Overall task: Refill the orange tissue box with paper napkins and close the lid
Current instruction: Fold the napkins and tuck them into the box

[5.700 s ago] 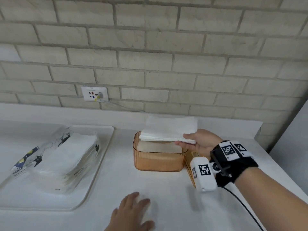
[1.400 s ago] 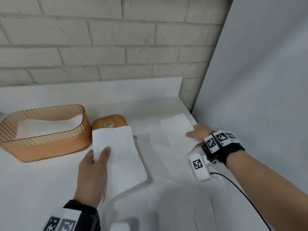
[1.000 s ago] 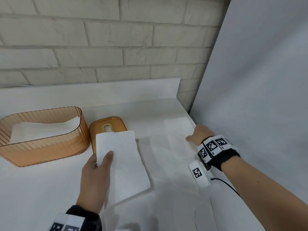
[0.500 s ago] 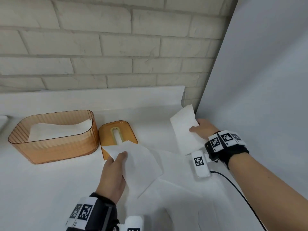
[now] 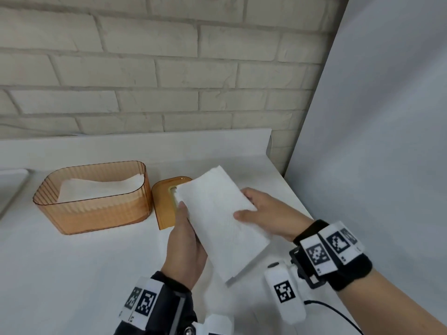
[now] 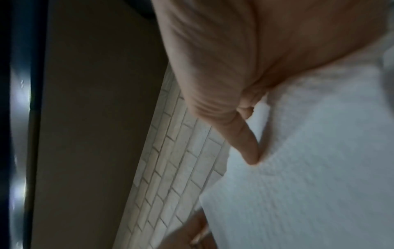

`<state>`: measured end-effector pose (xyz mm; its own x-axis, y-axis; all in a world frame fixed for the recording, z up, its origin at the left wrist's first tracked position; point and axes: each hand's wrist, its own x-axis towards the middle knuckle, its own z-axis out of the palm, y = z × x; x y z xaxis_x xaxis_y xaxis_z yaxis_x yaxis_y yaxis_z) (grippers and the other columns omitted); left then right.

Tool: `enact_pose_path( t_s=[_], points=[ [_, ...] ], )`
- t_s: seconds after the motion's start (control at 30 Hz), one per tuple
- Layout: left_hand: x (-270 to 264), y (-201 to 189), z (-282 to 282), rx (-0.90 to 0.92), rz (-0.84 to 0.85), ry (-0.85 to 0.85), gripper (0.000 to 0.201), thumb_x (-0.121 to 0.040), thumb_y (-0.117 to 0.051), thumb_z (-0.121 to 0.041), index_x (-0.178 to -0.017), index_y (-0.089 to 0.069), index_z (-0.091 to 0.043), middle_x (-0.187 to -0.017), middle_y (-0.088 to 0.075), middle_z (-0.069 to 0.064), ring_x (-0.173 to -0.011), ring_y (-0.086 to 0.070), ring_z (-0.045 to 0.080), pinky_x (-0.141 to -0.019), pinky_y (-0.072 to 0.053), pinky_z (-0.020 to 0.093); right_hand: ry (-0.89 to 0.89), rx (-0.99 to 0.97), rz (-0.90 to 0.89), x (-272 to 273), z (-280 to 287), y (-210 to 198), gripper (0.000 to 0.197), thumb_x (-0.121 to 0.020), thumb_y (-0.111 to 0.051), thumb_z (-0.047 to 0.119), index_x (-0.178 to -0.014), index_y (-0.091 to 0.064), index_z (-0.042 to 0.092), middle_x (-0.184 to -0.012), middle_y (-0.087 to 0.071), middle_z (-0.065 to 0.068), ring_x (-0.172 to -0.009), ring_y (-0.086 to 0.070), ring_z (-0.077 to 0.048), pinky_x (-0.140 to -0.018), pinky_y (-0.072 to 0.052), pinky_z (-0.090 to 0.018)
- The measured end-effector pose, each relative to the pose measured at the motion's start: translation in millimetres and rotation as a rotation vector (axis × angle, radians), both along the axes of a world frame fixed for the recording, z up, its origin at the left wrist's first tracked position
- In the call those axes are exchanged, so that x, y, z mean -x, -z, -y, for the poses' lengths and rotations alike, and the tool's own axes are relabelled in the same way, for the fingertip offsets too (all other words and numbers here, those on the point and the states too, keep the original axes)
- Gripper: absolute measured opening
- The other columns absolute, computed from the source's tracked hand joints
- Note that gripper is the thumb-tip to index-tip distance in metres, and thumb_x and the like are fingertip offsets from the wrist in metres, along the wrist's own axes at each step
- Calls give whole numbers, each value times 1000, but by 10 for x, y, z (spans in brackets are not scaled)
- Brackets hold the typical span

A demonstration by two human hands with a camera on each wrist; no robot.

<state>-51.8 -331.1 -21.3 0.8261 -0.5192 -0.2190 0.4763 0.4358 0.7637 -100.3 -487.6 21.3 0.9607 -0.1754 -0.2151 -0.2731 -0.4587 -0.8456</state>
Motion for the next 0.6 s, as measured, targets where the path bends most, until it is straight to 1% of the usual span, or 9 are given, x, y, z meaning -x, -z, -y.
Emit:
enact_pose_path(
  t_s=[0.1,0.17,0.23,0.3,0.33,0.4,0.47,0.53,0.6],
  points=[
    [48,-59,-44,15,49,-2,60,-93,-22,-61,-123,-59,-23,-115,-71,3,-106,-67,20,-93,-49,41,-24,201,-15,11,-84,11,37,-94,-51,27,-129,-43,19,-119,-50,5,-93,-52,-4,-77,-44,-17],
    [69,-71,-41,-20,64,26,52,-96,-30,-53,-126,-57,-21,-114,-71,4,-104,-68,20,-86,-51,38,-30,230,-39,21,-157,-10,37,-95,-46,30,-130,-41,18,-123,-42,2,-87,-48,-1,-70,-40,-13],
    [63,-39,-20,-119,96,-11,34,-101,-40,-32,-128,-55,-19,-108,-73,4,-95,-71,19,-73,-55,32,-58,191,-86,27,-251,-2,35,-96,-43,31,-127,-43,15,-125,-43,-1,-99,-53,-11,-81,-46,-22],
    [49,-6,-30,-224,122,-78,28,-100,-40,-14,-123,-56,-19,-100,-73,2,-84,-72,16,-61,-56,26,-72,170,-101,24,-285,7,35,-96,-42,27,-126,-44,9,-125,-50,-6,-110,-54,-22,-91,-44,-32],
    [34,-10,-53,-255,134,-101,29,-100,-39,-10,-122,-56,-19,-102,-71,2,-87,-71,18,-65,-56,28,-42,183,-92,10,-249,1,36,-96,-42,26,-127,-45,8,-125,-52,-7,-112,-54,-23,-90,-43,-32],
    [-24,-32,-150,-286,118,-163,31,-99,-39,-8,-126,-54,-15,-109,-68,6,-98,-65,24,-81,-53,37,56,263,-79,-27,-64,12,38,-96,-44,23,-132,-44,10,-124,-52,-5,-108,-53,-20,-84,-39,-25],
    [-126,-42,-305,-306,99,-246,31,-99,-41,-9,-129,-52,-6,-100,-65,6,-90,-63,22,-84,-49,36,90,447,-150,-55,184,90,40,-94,-49,23,-132,-43,10,-124,-50,-7,-106,-50,-20,-87,-38,-24],
    [-214,-33,-493,-320,87,-324,28,-99,-42,-9,-124,-52,-1,-86,-59,1,-71,-61,12,-67,-51,25,38,615,-310,-32,329,245,46,-92,-53,28,-133,-41,11,-132,-44,-10,-117,-46,-25,-97,-39,-30],
    [-242,-30,-683,-277,51,-351,25,-99,-40,-8,-120,-53,-9,-87,-61,-1,-70,-62,10,-55,-49,23,2,672,-419,6,349,427,55,-87,-57,36,-133,-38,11,-133,-37,-10,-122,-40,-27,-102,-38,-38]
  ],
)
